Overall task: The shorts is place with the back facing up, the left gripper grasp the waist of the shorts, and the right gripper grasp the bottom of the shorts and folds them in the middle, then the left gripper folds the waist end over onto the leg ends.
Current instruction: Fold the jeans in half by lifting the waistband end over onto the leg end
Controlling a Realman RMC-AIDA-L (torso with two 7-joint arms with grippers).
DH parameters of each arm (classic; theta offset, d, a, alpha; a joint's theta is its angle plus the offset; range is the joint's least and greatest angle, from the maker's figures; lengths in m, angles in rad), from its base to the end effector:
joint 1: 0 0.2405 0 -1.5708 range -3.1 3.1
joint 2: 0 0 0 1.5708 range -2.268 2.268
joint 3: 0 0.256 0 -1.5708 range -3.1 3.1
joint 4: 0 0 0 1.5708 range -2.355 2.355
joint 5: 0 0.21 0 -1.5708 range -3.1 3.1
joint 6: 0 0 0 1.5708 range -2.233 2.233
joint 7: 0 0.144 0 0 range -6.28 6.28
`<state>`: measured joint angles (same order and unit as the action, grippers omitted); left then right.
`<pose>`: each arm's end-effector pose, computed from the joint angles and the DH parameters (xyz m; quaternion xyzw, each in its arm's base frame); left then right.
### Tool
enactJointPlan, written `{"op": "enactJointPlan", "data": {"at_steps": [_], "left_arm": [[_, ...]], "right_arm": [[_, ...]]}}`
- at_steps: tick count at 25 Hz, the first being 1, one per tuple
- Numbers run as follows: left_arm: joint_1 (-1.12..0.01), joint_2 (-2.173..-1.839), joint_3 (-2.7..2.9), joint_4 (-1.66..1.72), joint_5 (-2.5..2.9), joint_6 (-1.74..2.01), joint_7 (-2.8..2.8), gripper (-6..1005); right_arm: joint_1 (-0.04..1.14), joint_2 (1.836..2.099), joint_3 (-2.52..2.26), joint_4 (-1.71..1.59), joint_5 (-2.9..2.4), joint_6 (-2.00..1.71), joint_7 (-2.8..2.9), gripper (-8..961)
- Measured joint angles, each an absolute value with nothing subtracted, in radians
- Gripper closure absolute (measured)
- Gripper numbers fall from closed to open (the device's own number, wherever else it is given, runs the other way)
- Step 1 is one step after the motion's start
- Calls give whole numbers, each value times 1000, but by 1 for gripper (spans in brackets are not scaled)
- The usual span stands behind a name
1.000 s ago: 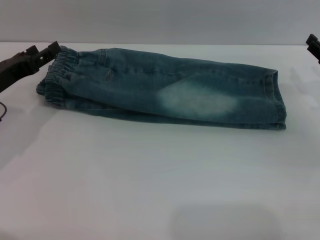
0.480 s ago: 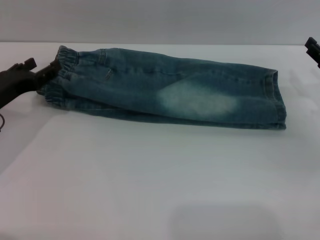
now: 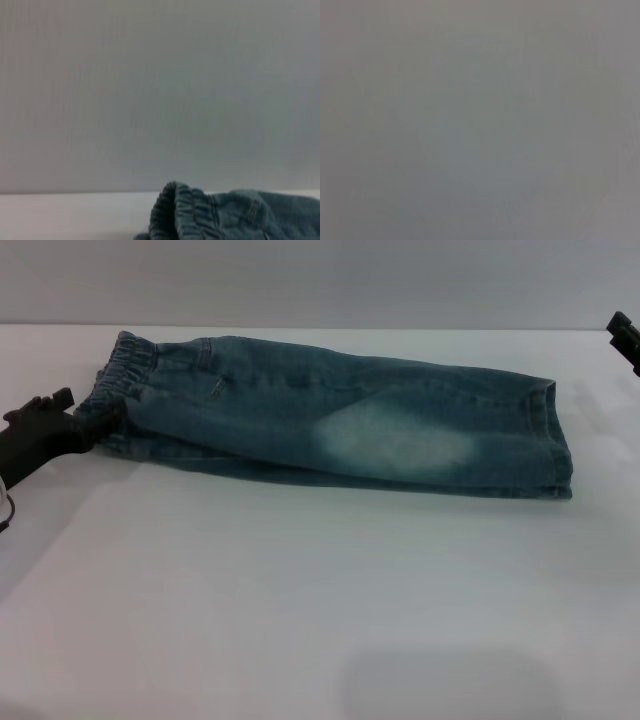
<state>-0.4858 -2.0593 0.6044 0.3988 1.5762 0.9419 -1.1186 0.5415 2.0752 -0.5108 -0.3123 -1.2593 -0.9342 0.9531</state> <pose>-0.3486 0.3656 0.0171 -0.7893 -0.3549 -0.2364 0.4417 0.3367 0.3858 0.0341 -0.6989 0.3666 0.3323 0.5164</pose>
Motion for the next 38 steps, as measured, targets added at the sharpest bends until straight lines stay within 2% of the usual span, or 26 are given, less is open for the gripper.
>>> {"op": "enactJointPlan", "data": {"at_steps": [18,38], "left_arm": [[-535,-2065,603,304,1575,851,-1019,169],[-528,-2061,591,306,1575,845,-1005,170]], "right_arm": [[547,2074,-511,-296,-1259,-937,952,293],[541,2075,-516,-295,-1259,-951,956,293]]}}
